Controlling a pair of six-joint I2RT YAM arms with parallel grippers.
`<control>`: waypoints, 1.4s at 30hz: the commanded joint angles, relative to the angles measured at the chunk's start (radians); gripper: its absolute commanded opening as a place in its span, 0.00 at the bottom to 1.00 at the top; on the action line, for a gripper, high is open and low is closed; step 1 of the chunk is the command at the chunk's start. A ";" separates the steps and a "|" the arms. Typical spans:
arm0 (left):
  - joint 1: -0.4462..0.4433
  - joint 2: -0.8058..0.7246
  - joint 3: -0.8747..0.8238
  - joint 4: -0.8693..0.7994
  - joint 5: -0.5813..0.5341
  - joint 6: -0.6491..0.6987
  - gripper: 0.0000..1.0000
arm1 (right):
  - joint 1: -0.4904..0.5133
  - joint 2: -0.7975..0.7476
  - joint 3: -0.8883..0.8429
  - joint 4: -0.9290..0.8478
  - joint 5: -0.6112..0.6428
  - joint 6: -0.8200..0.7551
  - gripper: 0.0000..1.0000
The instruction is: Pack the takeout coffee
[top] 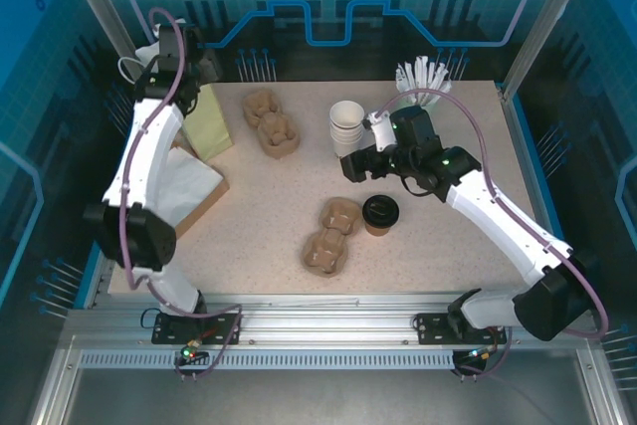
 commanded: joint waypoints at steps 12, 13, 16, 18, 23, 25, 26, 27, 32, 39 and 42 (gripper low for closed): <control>0.106 0.362 0.376 -0.144 0.111 -0.035 0.51 | 0.017 0.052 0.034 0.009 -0.011 0.004 0.92; 0.108 0.384 0.407 -0.148 0.116 -0.033 0.49 | 0.018 0.057 0.037 0.007 -0.010 0.006 0.92; 0.114 0.442 0.482 -0.161 0.125 -0.030 0.44 | 0.024 0.064 0.037 0.007 -0.009 0.007 0.92; 0.119 0.475 0.527 -0.171 0.134 -0.030 0.40 | 0.025 0.068 0.039 0.003 -0.004 0.009 0.92; 0.122 0.507 0.589 -0.175 0.140 -0.016 0.25 | 0.027 0.068 0.039 -0.004 0.001 0.011 0.92; 0.120 0.499 0.602 -0.174 0.133 -0.001 0.21 | 0.028 0.066 0.038 -0.005 0.001 0.012 0.92; 0.123 0.492 0.604 -0.168 0.129 0.011 0.19 | 0.028 0.066 0.039 -0.005 0.000 0.013 0.92; 0.123 0.484 0.604 -0.160 0.122 0.027 0.16 | 0.030 0.065 0.039 -0.006 0.000 0.013 0.92; 0.134 0.441 0.659 -0.163 0.074 0.102 0.00 | 0.031 0.049 0.036 -0.010 0.001 0.015 0.92; 0.124 0.254 0.677 -0.166 0.064 0.209 0.00 | 0.032 0.004 0.028 -0.014 0.001 0.016 0.92; 0.081 0.150 0.641 -0.176 0.063 0.280 0.00 | 0.031 -0.017 0.031 -0.023 0.009 0.004 0.92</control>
